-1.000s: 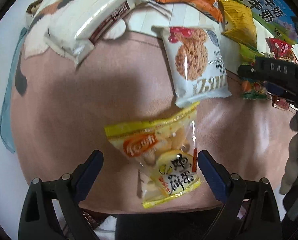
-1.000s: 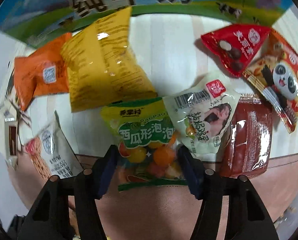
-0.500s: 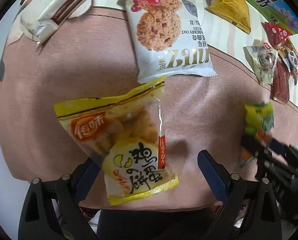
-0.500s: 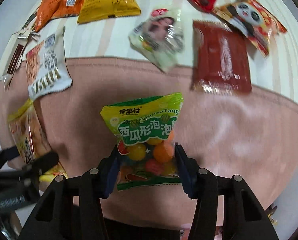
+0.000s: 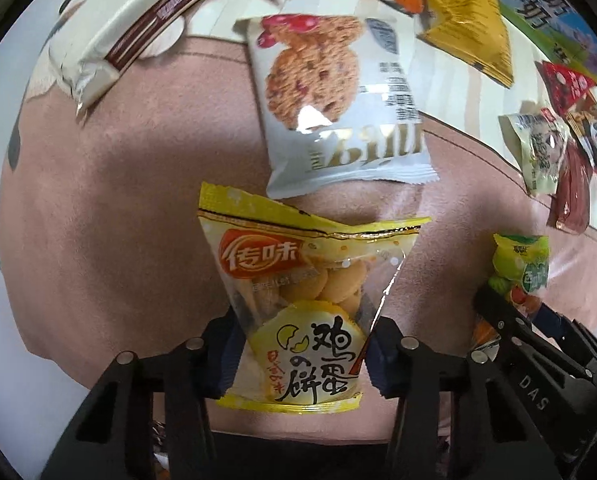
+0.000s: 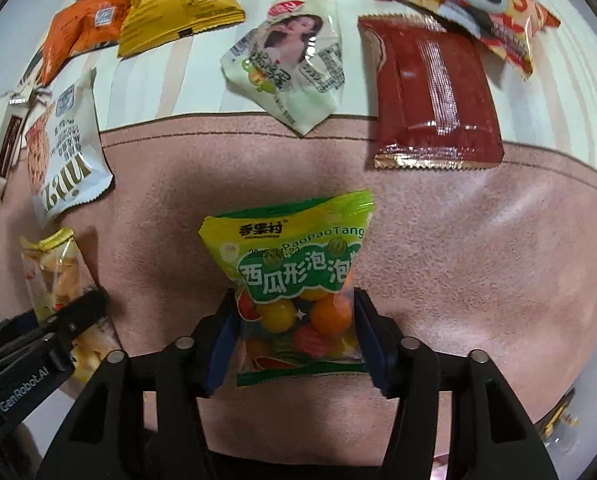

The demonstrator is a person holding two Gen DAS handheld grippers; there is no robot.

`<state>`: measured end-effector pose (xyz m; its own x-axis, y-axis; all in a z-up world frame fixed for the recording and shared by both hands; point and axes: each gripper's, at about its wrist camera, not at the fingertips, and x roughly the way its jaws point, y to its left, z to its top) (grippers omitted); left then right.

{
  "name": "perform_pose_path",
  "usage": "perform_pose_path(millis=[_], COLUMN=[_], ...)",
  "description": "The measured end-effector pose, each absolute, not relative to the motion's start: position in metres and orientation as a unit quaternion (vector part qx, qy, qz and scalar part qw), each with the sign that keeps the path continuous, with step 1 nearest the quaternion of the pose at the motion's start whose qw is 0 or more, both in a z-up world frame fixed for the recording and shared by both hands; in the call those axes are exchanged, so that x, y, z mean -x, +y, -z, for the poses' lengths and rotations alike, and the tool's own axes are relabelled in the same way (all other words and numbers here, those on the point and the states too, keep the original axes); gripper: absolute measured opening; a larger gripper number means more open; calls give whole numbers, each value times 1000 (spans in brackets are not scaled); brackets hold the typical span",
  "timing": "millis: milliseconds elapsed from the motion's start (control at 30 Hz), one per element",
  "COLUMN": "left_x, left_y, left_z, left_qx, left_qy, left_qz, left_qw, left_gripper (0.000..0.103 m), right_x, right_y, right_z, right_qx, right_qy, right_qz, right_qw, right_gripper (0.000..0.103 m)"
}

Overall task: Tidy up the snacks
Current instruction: 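Carry both bags into the cardboard box and open both tools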

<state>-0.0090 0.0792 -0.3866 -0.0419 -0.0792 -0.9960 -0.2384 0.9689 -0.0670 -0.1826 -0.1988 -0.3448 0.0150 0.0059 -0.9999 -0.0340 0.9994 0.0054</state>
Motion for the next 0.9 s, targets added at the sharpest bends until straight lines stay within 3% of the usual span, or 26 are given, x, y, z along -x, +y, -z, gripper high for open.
perform_pose_path(millis=[200, 467, 733, 900], left_x=[-2, -36, -133, -200], left_y=[67, 40, 55, 54], left_z=[368, 280, 172, 137], left_qx=[96, 113, 114, 99], left_qy=[708, 663, 601, 582], left_qz=[-37, 27, 72, 75], left_qw=[699, 740, 788, 803], left_gripper=[43, 43, 43, 43], right_x=[199, 172, 109, 43], right_y=[-224, -265, -283, -267], right_z=[329, 257, 155, 112], right_qx=[-27, -112, -169, -160], right_qy=[693, 676, 608, 575], right_qz=[-38, -77, -109, -118], right_qw=[720, 724, 768, 794], right_gripper=[54, 54, 54, 54])
